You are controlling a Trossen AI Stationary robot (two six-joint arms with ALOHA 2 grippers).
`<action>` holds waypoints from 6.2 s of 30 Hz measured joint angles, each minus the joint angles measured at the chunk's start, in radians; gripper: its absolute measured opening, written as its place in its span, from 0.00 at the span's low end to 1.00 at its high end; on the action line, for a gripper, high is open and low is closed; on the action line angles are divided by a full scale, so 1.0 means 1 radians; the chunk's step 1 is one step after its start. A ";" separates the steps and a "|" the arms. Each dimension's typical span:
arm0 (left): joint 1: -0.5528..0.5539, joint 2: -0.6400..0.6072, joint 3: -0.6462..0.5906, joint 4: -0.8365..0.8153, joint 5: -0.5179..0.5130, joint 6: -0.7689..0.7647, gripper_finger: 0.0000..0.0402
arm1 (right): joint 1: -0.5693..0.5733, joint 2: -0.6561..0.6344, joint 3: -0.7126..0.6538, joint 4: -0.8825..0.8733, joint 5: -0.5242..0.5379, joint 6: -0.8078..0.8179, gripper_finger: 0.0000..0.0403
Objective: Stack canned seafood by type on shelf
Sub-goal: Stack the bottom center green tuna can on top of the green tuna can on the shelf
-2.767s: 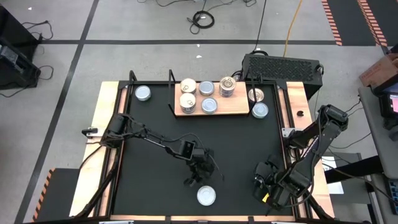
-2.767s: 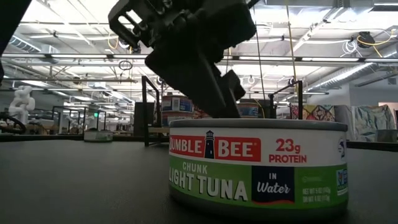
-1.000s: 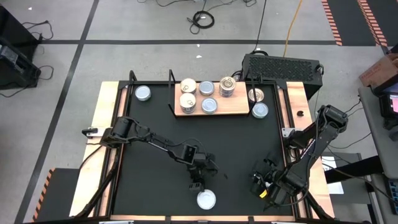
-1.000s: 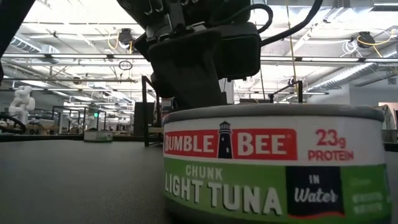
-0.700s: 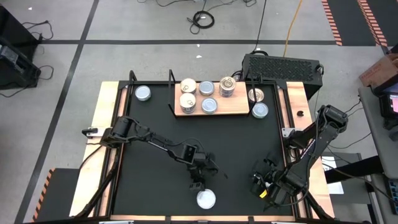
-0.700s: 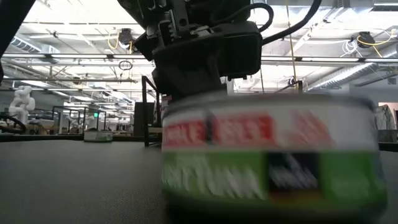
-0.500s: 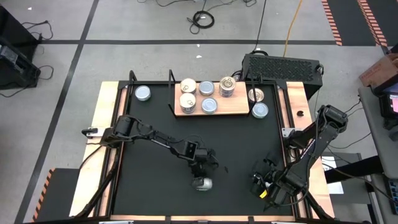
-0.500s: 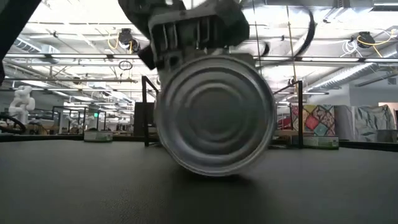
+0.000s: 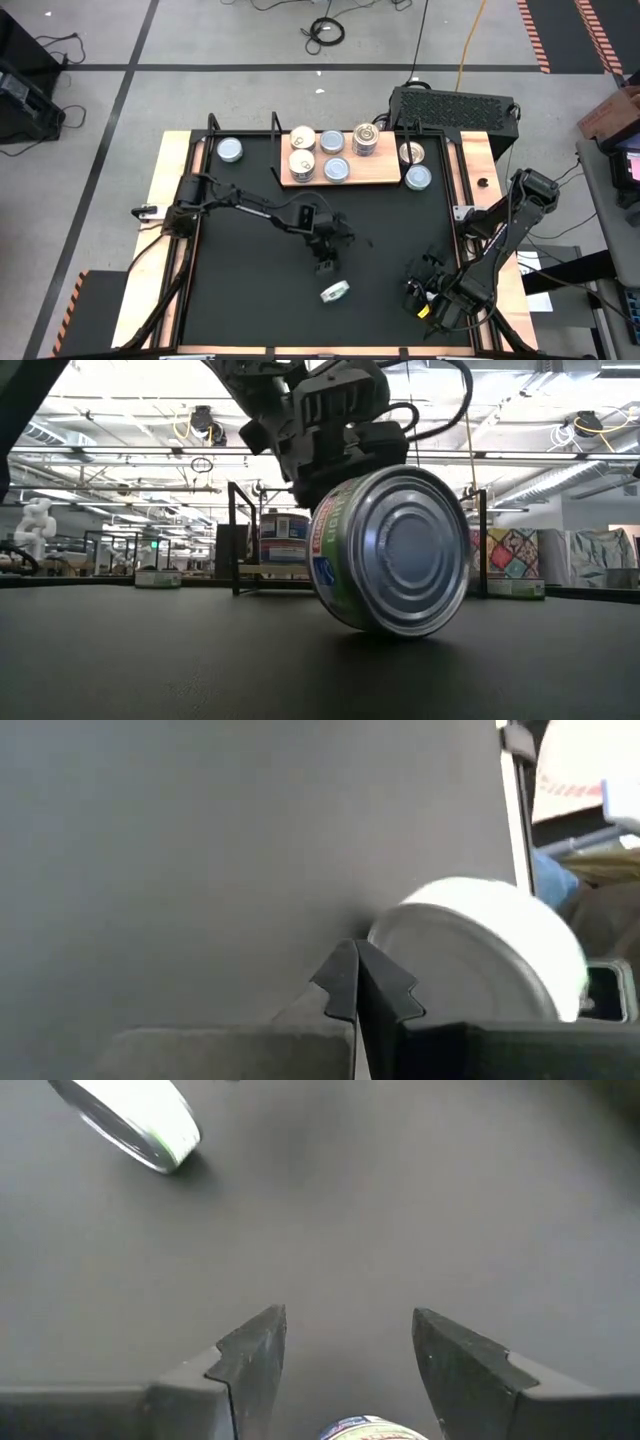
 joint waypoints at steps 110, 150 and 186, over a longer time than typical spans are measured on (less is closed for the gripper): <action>-0.370 0.009 0.091 -0.074 -0.952 -0.085 0.35 | 0.000 0.000 0.000 0.080 0.147 -0.072 0.53; 0.296 0.030 0.338 -0.188 -1.364 0.927 0.35 | 0.000 0.000 0.000 0.073 0.147 -0.134 0.53; 0.402 0.120 0.333 -0.168 -1.270 0.962 0.38 | 0.000 0.000 0.000 0.064 0.146 -0.131 0.53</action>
